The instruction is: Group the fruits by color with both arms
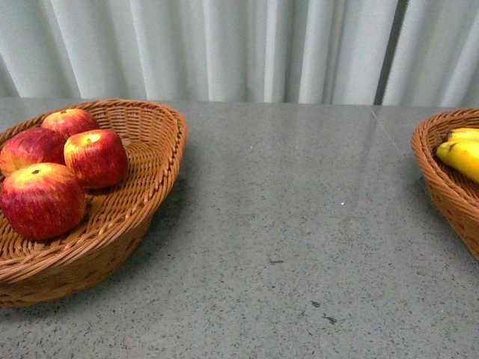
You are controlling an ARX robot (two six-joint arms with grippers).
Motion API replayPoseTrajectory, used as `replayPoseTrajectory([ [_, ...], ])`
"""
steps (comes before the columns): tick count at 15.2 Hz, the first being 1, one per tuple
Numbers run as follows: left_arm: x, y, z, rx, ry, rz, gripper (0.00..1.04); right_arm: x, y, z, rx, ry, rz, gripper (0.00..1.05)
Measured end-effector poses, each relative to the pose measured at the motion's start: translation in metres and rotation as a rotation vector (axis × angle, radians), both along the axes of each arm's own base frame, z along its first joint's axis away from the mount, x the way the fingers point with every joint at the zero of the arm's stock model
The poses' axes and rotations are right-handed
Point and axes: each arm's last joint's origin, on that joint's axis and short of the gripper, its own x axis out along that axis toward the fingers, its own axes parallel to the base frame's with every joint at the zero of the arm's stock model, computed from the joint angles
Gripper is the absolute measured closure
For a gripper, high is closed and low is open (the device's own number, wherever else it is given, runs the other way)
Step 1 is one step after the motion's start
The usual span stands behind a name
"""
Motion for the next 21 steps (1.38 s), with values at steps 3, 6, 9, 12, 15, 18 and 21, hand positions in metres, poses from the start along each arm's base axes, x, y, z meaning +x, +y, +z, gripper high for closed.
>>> replayPoseTrajectory([
  [3,0.0,0.0,0.0,0.0,0.0,0.0,0.07,-0.025,0.019,0.047,0.115,-0.197,0.084,0.07],
  [6,0.0,0.0,0.0,0.0,0.0,0.0,0.07,-0.069,0.038,0.057,0.197,-0.235,0.119,0.07],
  [9,0.0,0.0,0.0,0.0,0.0,-0.001,0.07,-0.119,0.056,0.028,0.124,-0.387,-0.131,0.3],
  [12,0.0,0.0,0.0,0.0,0.0,0.0,0.07,-0.166,0.064,-0.018,0.109,-0.374,-0.249,0.6],
  [15,0.0,0.0,0.0,0.0,0.0,0.002,0.07,-0.191,0.068,-0.051,0.109,-0.395,-0.256,0.91],
  [18,0.0,0.0,0.0,0.0,0.0,0.0,0.07,-0.192,0.075,-0.051,0.111,-0.434,-0.235,1.03],
  [21,0.0,0.0,0.0,0.0,0.0,0.0,0.07,-0.192,0.085,-0.066,0.114,-0.425,-0.242,1.03],
])
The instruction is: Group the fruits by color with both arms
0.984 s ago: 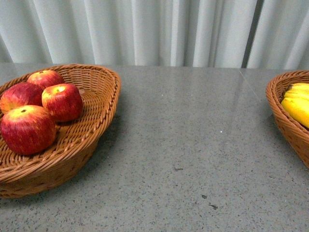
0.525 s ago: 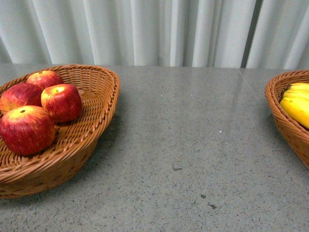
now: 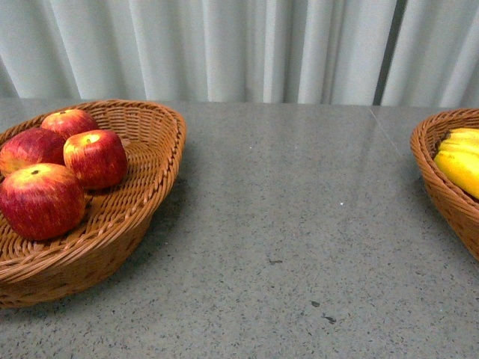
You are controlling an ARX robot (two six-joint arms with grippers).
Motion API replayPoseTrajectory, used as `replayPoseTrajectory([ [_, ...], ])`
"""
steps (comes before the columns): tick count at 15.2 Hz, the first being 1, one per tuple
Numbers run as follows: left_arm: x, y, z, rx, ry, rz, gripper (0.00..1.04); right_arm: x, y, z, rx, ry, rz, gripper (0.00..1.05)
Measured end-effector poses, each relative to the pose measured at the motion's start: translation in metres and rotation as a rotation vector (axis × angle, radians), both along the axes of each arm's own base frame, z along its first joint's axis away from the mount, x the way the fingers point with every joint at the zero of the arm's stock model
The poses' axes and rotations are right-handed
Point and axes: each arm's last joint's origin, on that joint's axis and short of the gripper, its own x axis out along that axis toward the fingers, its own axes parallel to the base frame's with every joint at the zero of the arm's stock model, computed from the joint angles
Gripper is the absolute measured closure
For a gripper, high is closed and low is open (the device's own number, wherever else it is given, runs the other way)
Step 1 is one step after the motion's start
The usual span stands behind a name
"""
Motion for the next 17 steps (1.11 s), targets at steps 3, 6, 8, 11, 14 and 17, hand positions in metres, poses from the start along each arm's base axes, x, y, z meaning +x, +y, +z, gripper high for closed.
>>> replayPoseTrajectory([
  [3,0.0,0.0,0.0,0.0,0.0,0.0,0.07,0.0,0.0,-0.007,0.0,0.003,0.002,1.03],
  [6,0.0,0.0,0.0,0.0,0.0,0.0,0.07,-0.001,0.0,-0.015,0.0,-0.013,0.003,1.03],
  [8,0.0,0.0,0.0,0.0,0.0,0.0,0.07,0.0,0.0,-0.016,0.002,-0.013,0.002,1.03],
  [11,0.0,0.0,0.0,0.0,0.0,0.0,0.07,0.0,0.0,-0.016,0.002,-0.006,0.002,1.03],
  [14,0.0,0.0,0.0,0.0,0.0,0.0,0.07,0.0,0.0,-0.016,0.002,-0.006,0.002,1.02],
  [17,0.0,0.0,0.0,0.0,0.0,0.0,0.07,0.0,0.0,-0.016,0.002,-0.006,0.002,0.42],
])
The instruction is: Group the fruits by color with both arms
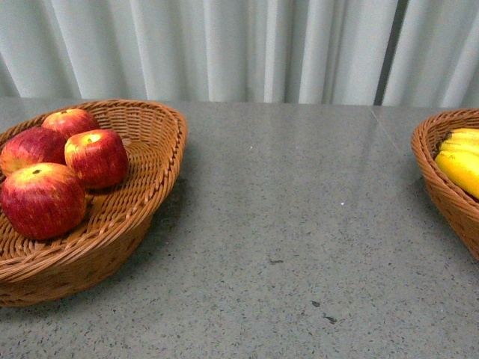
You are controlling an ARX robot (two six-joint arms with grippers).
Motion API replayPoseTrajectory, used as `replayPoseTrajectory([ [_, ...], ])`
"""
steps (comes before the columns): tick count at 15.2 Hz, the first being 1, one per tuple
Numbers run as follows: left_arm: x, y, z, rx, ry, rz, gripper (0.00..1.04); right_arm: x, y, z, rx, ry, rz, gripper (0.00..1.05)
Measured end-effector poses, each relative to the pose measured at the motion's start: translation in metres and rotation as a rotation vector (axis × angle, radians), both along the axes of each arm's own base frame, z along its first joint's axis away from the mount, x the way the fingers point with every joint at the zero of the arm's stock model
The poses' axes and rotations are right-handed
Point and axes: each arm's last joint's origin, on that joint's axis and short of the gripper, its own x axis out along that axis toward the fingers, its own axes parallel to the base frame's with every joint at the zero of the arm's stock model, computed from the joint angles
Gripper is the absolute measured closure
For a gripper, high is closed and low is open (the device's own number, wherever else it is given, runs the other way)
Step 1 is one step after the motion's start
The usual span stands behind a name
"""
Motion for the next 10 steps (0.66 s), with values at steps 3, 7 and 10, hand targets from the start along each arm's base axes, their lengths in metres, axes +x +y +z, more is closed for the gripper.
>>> replayPoseTrajectory([
  [3,0.0,0.0,0.0,0.0,0.0,0.0,0.07,0.0,0.0,0.0,0.0,0.0,0.0,0.08],
  [7,0.0,0.0,0.0,0.0,0.0,0.0,0.07,0.0,0.0,0.0,0.0,0.0,0.0,0.07],
  [10,0.0,0.0,0.0,0.0,0.0,0.0,0.07,0.0,0.0,0.0,0.0,0.0,0.0,0.07],
])
